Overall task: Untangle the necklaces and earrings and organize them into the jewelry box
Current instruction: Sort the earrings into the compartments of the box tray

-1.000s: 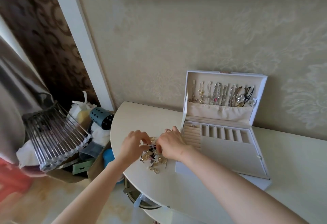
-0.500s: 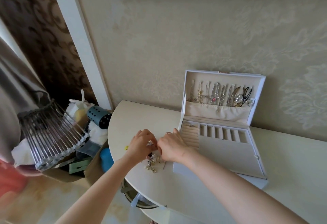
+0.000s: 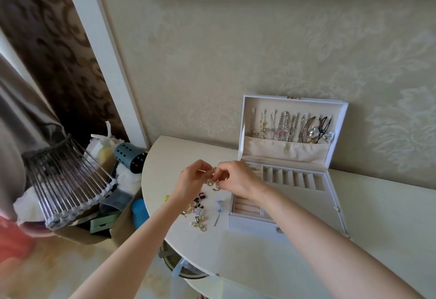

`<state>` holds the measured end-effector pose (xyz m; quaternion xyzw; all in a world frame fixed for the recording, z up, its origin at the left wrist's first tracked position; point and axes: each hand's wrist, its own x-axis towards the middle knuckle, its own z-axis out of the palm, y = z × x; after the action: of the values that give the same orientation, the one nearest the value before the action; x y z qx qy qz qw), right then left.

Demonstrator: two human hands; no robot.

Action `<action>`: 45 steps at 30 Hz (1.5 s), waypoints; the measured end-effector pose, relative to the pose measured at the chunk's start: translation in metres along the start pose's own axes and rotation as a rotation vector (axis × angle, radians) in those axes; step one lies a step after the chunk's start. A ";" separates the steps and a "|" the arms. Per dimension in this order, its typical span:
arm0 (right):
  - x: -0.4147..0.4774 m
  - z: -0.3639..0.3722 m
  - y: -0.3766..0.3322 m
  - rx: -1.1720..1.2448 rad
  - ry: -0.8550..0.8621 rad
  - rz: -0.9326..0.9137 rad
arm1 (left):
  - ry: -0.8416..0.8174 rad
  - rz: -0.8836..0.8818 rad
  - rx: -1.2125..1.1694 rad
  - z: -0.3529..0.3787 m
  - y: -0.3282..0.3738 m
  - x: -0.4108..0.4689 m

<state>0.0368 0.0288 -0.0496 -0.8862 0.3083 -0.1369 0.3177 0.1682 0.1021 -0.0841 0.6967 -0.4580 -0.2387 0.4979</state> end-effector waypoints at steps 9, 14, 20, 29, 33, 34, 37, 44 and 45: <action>-0.004 -0.001 0.010 0.253 0.047 0.074 | -0.064 -0.127 -0.210 0.005 -0.002 -0.003; -0.004 -0.003 0.012 0.331 0.040 0.095 | -0.067 -0.125 -0.159 0.003 -0.005 -0.004; -0.002 0.001 0.014 0.234 0.068 0.087 | -0.084 -0.143 -0.052 0.004 -0.006 -0.003; 0.002 0.007 0.020 0.192 0.131 0.111 | -0.139 -0.231 -0.322 0.011 -0.012 -0.010; 0.002 0.006 0.021 0.232 0.139 0.118 | -0.128 -0.232 -0.339 0.011 -0.012 -0.011; 0.001 0.006 0.021 0.239 0.142 0.115 | -0.123 -0.227 -0.318 0.010 -0.011 -0.011; 0.001 0.006 0.022 0.247 0.155 0.093 | -0.121 -0.220 -0.274 0.010 -0.010 -0.011; 0.000 0.002 0.025 0.224 0.198 0.073 | -0.107 -0.210 -0.270 0.012 -0.004 -0.008; 0.000 0.000 0.025 0.227 0.215 0.073 | -0.107 -0.195 -0.259 0.013 -0.003 -0.007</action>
<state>0.0252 0.0138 -0.0653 -0.8129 0.3553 -0.2534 0.3857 0.1563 0.1026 -0.0927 0.6540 -0.3794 -0.3796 0.5331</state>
